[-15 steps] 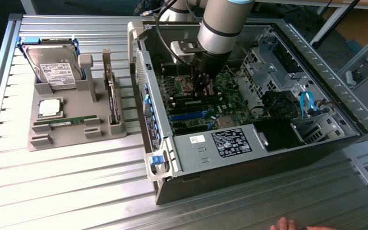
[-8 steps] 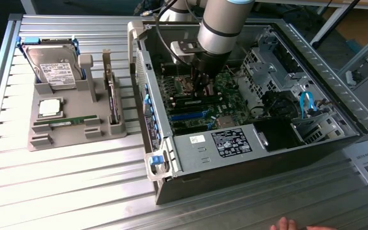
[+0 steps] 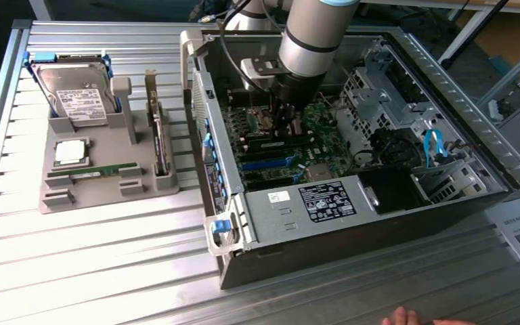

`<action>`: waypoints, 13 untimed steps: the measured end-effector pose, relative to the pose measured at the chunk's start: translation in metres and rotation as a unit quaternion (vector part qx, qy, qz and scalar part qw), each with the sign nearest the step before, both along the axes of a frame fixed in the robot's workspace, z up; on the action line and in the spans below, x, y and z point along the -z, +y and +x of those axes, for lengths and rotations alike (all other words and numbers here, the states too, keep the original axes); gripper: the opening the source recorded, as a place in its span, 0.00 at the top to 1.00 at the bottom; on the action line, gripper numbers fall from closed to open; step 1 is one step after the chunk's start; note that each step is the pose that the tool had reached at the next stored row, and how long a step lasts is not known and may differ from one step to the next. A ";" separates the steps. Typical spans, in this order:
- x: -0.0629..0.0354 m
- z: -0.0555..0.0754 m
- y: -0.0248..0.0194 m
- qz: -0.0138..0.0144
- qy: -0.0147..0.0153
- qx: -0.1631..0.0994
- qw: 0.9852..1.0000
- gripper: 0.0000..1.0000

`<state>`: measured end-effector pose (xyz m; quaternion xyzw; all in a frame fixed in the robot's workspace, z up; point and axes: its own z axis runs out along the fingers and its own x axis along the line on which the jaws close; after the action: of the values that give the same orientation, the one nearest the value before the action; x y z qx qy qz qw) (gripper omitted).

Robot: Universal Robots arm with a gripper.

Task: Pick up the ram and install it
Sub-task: 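Press down the ram until it locks into place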

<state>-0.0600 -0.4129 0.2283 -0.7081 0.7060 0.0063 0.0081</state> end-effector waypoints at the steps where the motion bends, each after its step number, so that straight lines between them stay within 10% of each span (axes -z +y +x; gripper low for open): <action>1: 0.0005 0.000 0.0000 0.000 0.000 0.000 1.000 0.90; 13: -0.0082 0.000 -0.0002 0.000 0.000 0.000 1.000 0.90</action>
<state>-0.0603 -0.4130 0.2364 -0.7081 0.7060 0.0064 0.0084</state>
